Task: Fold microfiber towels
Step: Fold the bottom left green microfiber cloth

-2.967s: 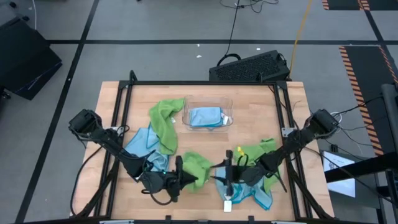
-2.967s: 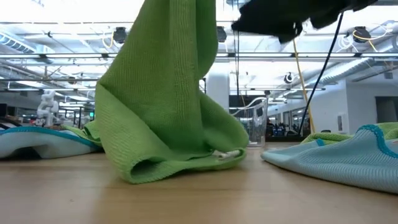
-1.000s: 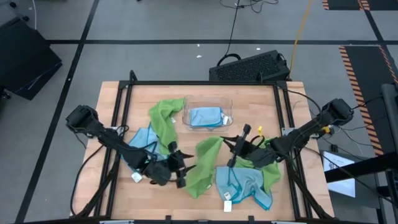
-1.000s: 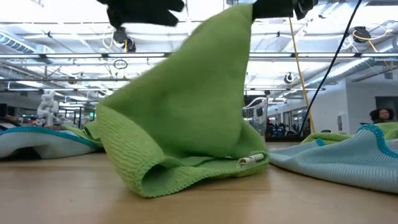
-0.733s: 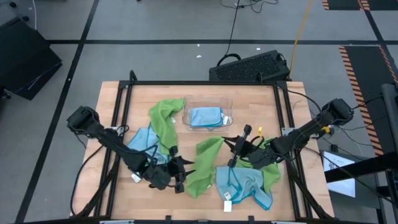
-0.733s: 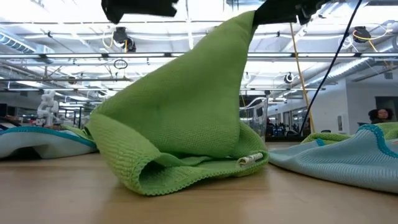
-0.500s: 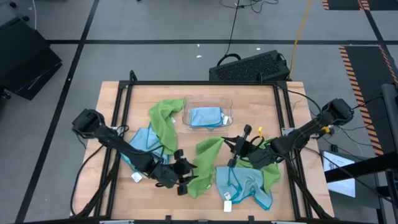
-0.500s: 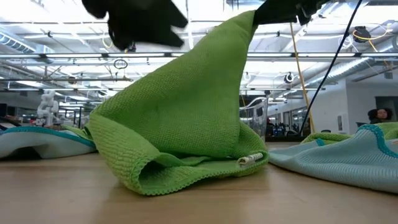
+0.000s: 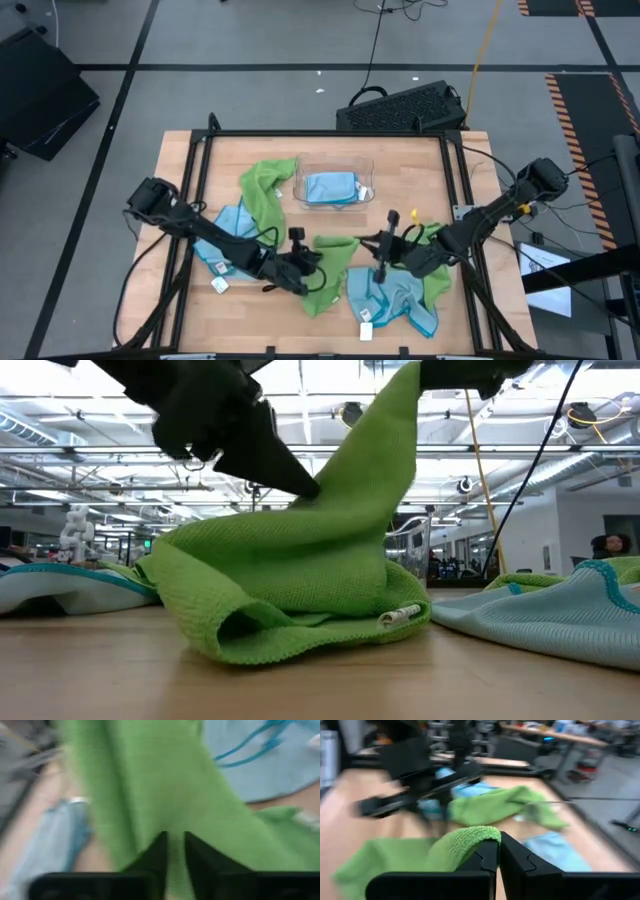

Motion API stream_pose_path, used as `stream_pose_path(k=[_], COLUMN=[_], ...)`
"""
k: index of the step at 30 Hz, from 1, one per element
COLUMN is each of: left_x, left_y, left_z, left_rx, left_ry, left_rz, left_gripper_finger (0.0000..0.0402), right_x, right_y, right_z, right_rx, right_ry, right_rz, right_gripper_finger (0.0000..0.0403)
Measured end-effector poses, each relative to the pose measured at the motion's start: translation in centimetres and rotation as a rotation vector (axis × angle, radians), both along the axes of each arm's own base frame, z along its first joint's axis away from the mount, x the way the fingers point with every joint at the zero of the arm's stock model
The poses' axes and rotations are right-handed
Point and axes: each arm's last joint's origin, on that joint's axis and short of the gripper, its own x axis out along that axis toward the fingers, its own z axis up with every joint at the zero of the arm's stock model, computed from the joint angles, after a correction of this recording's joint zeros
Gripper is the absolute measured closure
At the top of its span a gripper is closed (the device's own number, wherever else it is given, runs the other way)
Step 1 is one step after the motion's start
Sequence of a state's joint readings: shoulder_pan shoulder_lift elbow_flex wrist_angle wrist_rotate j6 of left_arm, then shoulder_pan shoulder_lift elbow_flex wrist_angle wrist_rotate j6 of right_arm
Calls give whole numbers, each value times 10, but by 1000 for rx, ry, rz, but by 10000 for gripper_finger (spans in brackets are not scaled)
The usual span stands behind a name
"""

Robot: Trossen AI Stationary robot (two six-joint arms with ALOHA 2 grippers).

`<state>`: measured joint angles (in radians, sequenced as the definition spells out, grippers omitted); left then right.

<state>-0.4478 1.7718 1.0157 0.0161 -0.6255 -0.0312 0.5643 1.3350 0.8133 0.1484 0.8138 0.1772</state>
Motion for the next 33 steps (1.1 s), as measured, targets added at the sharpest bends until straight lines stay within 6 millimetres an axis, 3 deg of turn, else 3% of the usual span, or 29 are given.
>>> stream_pose_path(k=[2, 6, 9, 14, 18, 23, 28, 33], left_x=[-3, -9, -8, -6, -13, -34, -56, -64], left_y=[5, 24, 32, 23, 4, -44, -89, -111], left_z=[2, 1, 0, 20, 46, 59, 37, 7], left_rx=[87, 241, 162, -123, -286, -275, -233, -229], left_ry=[5, -19, -52, -74, -166, -224, -238, -262], left_rz=[71, 335, 411, 233, 102, -123, -126, -34], left_gripper_finger=[387, 377, 376, 376, 375, 370, 309, 209], right_x=[-2, -5, -7, -8, -6, -6, -6, -6], right_y=[4, 11, 14, 12, 8, 8, 8, 8], right_z=[-4, -8, -8, -8, -7, -8, -8, -7], right_rx=[37, 129, 169, 147, 147, 151, 133, 132], right_ry=[15, 46, 45, 15, 1, 6, 10, 7], right_rz=[57, 168, 189, 103, 57, 53, 65, 67], right_gripper_finger=[400, 400, 399, 399, 399, 399, 399, 399])
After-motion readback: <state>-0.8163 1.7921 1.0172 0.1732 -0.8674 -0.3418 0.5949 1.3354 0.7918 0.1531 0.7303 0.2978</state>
